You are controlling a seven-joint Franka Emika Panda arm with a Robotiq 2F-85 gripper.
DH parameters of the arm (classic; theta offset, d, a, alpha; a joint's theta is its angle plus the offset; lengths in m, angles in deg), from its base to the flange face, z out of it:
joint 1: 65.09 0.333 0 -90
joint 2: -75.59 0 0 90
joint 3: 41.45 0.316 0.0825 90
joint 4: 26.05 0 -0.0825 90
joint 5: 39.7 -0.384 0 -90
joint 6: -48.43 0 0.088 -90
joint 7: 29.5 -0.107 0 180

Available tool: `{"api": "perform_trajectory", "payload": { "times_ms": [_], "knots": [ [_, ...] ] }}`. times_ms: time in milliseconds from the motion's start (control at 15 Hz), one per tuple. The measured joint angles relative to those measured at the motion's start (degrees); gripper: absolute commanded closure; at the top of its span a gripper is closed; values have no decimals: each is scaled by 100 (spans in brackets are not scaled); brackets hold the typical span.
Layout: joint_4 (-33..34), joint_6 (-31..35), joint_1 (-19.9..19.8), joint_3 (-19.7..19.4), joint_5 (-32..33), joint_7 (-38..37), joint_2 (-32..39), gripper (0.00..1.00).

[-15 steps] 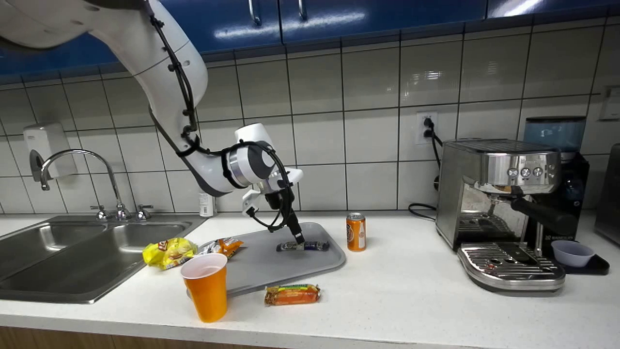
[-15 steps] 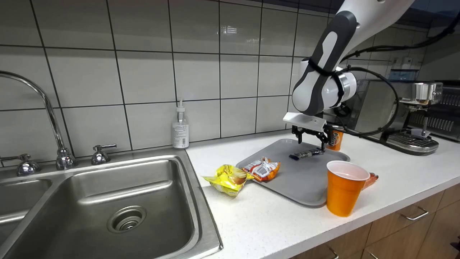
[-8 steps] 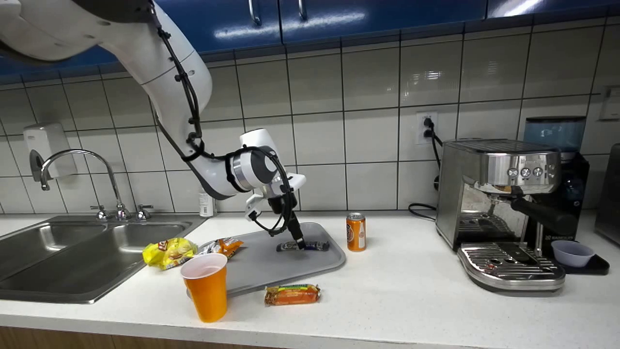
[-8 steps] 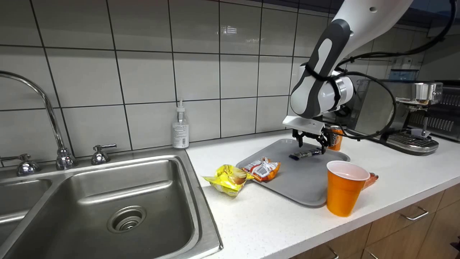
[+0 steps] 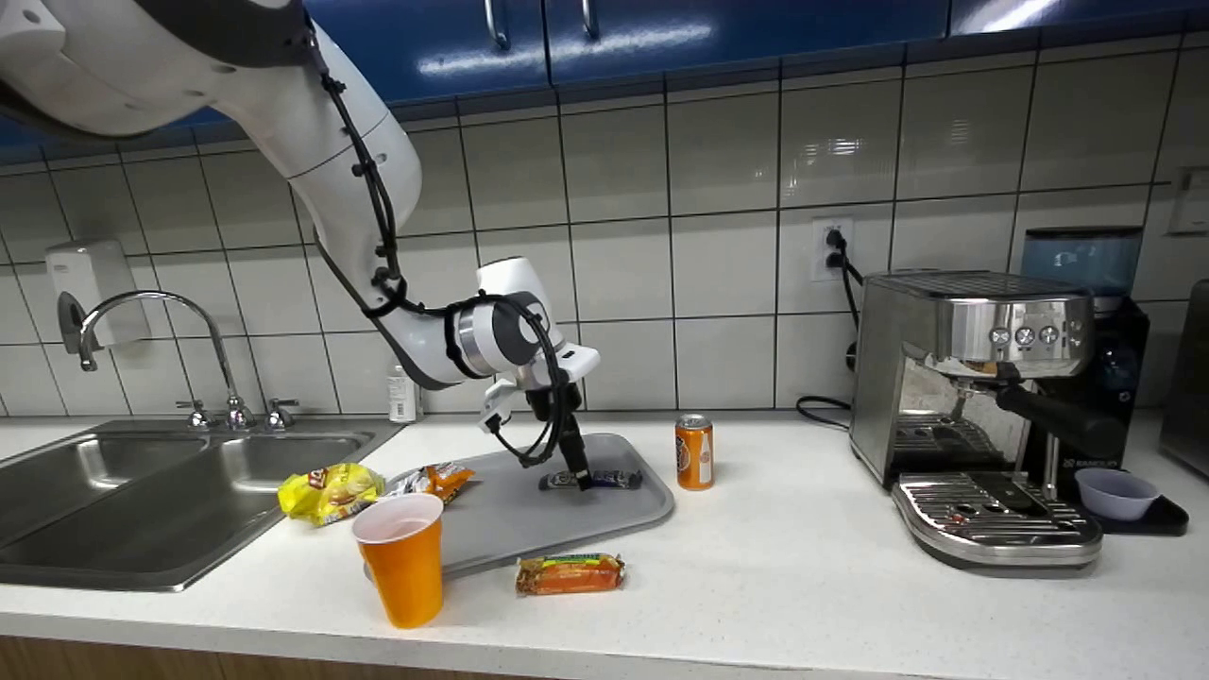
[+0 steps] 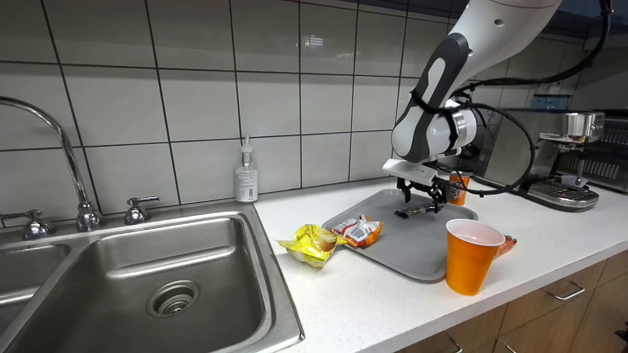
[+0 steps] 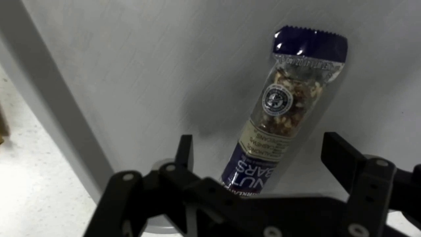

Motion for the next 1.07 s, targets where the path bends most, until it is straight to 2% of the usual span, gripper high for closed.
{"api": "perform_trajectory", "payload": {
  "times_ms": [867, 933, 1000, 1067],
  "knots": [
    [296, -200, -183, 134, -321, -80, 185, 0],
    [303, -203, -202, 149, -343, -80, 185, 25],
    [309, -205, -219, 162, -368, -80, 185, 26],
    [317, -207, -238, 176, -384, -80, 185, 34]
  ]
}}
